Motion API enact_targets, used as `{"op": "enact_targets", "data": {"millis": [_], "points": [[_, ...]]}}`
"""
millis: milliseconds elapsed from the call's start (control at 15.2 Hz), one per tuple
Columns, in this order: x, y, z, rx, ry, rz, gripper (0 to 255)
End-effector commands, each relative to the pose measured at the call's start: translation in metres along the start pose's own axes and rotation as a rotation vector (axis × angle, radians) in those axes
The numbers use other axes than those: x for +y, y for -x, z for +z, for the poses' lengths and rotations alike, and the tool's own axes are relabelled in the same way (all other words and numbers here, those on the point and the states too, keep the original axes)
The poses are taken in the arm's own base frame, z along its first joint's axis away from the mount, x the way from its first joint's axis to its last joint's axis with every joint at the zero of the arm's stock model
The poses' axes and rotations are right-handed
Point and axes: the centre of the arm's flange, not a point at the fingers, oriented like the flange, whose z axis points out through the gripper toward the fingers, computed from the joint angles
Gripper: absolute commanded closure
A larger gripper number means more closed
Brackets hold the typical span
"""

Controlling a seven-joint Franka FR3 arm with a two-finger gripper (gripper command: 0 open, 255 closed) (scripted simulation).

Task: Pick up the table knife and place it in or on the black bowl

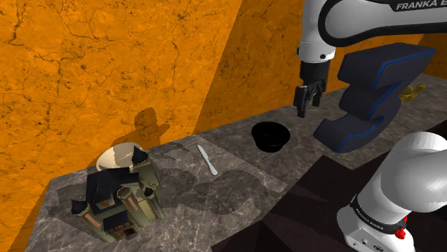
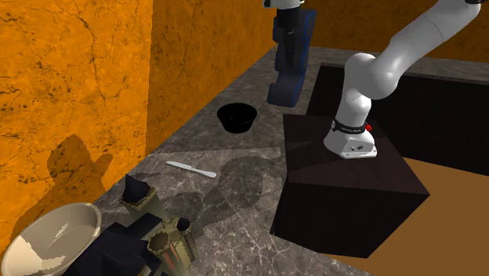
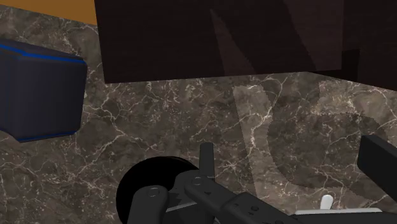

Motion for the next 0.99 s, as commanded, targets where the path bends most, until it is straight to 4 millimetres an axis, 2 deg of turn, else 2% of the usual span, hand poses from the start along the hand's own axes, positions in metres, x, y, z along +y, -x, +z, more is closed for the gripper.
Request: {"op": "enact_targets", "data": {"millis": [0,924], "points": [[0.0,0.0,0.0,0.0,0.0,0.0,0],[-0.087,-0.138,0.093,-0.02,0.017,0.121,0]]}}
